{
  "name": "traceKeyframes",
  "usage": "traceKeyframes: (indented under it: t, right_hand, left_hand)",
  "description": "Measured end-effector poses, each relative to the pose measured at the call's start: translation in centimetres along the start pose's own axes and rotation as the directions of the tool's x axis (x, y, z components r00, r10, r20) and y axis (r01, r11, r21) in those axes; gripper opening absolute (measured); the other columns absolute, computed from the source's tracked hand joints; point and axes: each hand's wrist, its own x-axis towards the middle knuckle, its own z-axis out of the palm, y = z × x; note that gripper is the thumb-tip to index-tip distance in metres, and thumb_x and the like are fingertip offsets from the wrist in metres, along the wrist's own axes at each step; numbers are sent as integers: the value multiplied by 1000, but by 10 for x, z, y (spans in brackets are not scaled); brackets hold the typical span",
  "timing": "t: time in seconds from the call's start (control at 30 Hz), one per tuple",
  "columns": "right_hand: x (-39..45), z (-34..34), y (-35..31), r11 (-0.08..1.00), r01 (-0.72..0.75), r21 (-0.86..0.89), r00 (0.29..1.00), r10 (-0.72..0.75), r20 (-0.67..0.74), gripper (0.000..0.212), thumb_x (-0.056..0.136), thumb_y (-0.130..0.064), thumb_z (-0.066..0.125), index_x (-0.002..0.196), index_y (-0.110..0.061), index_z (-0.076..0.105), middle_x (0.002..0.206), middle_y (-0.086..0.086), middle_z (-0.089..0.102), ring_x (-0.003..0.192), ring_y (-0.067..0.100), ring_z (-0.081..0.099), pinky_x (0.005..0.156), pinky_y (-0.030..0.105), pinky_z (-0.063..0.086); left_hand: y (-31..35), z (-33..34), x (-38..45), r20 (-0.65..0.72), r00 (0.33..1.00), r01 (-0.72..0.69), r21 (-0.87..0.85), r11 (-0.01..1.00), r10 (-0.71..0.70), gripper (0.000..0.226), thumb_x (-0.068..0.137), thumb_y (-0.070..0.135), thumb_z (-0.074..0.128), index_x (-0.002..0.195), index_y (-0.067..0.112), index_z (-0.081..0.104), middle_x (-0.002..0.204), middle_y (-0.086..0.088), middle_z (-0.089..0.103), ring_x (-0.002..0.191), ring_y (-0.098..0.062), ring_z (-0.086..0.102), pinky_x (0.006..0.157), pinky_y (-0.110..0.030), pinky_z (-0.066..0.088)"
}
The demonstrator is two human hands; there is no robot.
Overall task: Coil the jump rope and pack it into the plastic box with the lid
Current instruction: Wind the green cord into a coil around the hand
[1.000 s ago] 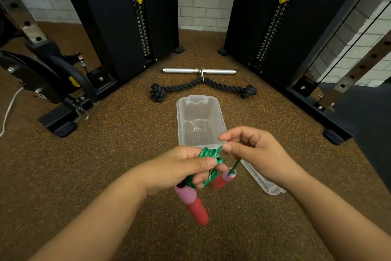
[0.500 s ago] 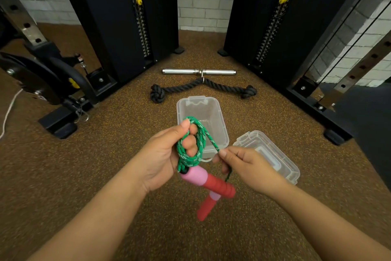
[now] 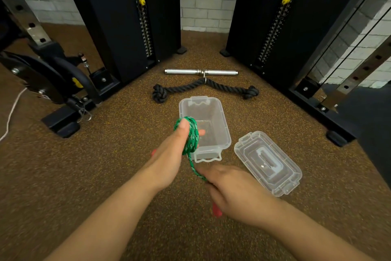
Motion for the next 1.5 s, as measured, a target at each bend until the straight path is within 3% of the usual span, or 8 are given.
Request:
traceKeyframes:
  t: [0.1,0.23,0.4,0.67,0.77,1.17,1.33,1.5]
  right_hand:
    - [3,-7,-4,916,-140,376,990,137,37,24,86,-30,55,109,-26,60,88,-2,66,81,13,61,76,35,47]
    - [6,-17,1,674,-232,701,966,242,88,8,85,-21,64,91,-24,67,76,4,68,68,10,57,64,30,47]
    - [10,-32,18,573,-191,797,950,312,3,16,87,-8,61,84,-22,68,71,-2,63,67,12,53,64,26,44]
    - [10,-33,33,414,-224,882,877,481,-3,17,88,-9,59,93,-19,71,69,6,59,60,19,50,53,28,41]
    - [12,-30,36,443,-259,858,858,513,-7,22,91,-4,53,100,-17,69,72,1,62,59,1,55,48,12,40]
    - [13,-9,33,512,-346,786,886,455,94,18,92,-6,53,109,-11,60,70,6,56,55,8,58,57,25,53]
    - [7,-5,22,843,-319,434,932,362,-18,33,84,-25,65,115,-30,51,90,-9,60,86,11,59,81,30,47]
    - [6,-3,17,906,-228,358,964,263,-50,17,88,-36,57,103,-29,60,90,-9,65,86,9,60,79,36,49]
  left_hand:
    - [12,11,-9,-45,998,-41,233,972,53,73,85,70,6,123,37,58,109,30,57,111,19,44,91,-8,32]
    - [27,22,-17,-44,998,-27,290,957,41,70,82,69,8,112,32,59,106,21,59,96,7,53,71,-11,37]
    - [27,21,-13,129,990,18,256,967,-52,63,77,80,25,85,34,68,84,12,71,81,-3,62,83,-27,45]
    - [34,27,-6,140,987,108,-179,978,-84,34,81,43,48,80,11,60,47,5,42,47,-8,38,53,-16,40]
    - [38,26,-7,93,994,91,-325,941,-63,33,80,44,48,76,12,54,45,7,39,47,-9,36,53,-17,39]
    - [46,19,-4,-37,995,31,-760,650,-90,27,93,32,45,93,10,62,57,5,44,56,-10,45,62,-21,41]
    - [46,18,-3,-62,991,15,-831,556,-120,23,95,19,44,107,7,60,62,4,50,59,-10,51,67,-23,42]
    - [43,15,-3,-112,987,0,-711,703,-113,21,92,29,48,90,11,60,56,5,46,57,-11,44,63,-23,40]
